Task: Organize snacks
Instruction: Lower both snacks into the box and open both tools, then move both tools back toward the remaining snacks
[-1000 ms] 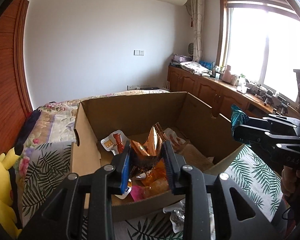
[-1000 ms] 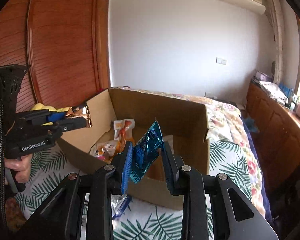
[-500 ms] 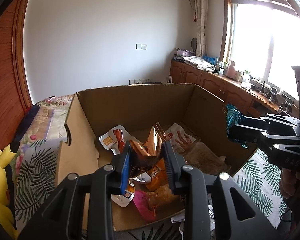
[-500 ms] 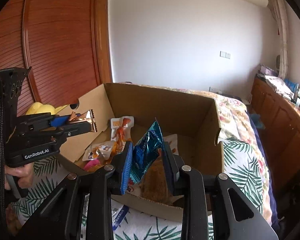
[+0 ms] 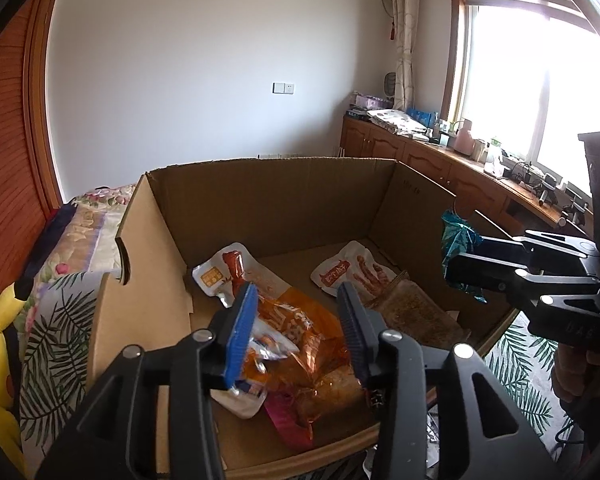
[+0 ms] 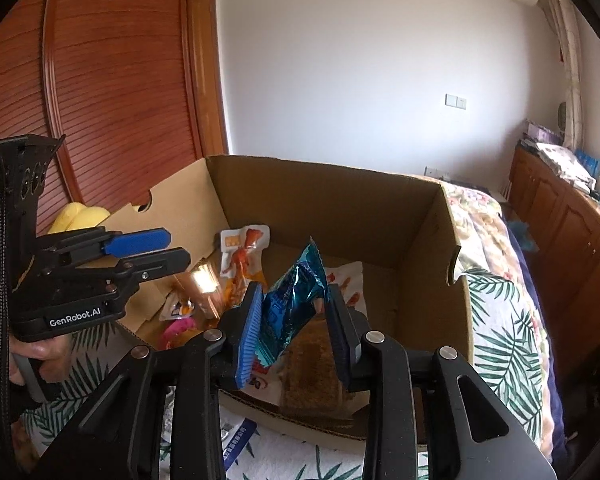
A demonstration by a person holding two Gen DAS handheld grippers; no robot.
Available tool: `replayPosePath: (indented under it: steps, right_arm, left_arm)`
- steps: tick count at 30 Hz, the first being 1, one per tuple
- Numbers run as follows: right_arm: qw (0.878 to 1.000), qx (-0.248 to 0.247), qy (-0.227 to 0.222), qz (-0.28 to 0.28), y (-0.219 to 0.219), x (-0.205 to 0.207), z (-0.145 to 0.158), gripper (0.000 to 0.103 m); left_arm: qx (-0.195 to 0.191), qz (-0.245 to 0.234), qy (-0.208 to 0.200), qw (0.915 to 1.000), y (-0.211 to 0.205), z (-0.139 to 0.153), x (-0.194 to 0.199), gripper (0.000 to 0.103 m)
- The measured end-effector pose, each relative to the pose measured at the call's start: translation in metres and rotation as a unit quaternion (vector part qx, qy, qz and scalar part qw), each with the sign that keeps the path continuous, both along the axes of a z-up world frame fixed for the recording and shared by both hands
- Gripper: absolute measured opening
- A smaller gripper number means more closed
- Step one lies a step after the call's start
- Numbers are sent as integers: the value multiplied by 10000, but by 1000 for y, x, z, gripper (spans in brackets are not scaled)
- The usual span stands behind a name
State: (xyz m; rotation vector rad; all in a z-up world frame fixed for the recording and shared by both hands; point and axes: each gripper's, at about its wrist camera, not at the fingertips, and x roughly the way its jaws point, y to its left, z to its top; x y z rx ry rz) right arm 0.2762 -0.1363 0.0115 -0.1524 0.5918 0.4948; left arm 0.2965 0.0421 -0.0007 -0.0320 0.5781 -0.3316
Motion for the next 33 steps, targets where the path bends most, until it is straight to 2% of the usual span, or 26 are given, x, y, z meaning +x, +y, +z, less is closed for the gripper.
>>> replayPosePath:
  steps: [4,6,7,13,21,26,33]
  right_arm:
    - [10000,-4,-1,15,1,1,-1,38]
    - [10000,-12,-17,-6,1,0,-1,47]
    - [10000,-24,-23,-30,1,1,-1,48]
    - [9999,24,-92,-43,-1,-10,6,48]
    - [9997,142,-176,64,-2,-60,19,48]
    - [9998,157,-22,82,0,-88,8,48]
    - [9993,173,322,-52,-3,-110,-22,47]
  left_arm:
    - [-38,6,-20,10000,1,1,-2,49]
    - [-50,18,-38,10000,2,2,-4,52]
    - [-55,32,-48,10000,3,3,-6,52]
    - [-43,72,-144,9999,5,14,-21,53]
    - [55,184,-317,9993,12,29,-60,58]
    - [78,210,-327,9992,15,25,-85,70]
    - [19,246,-81,9997,19,2,-107,70]
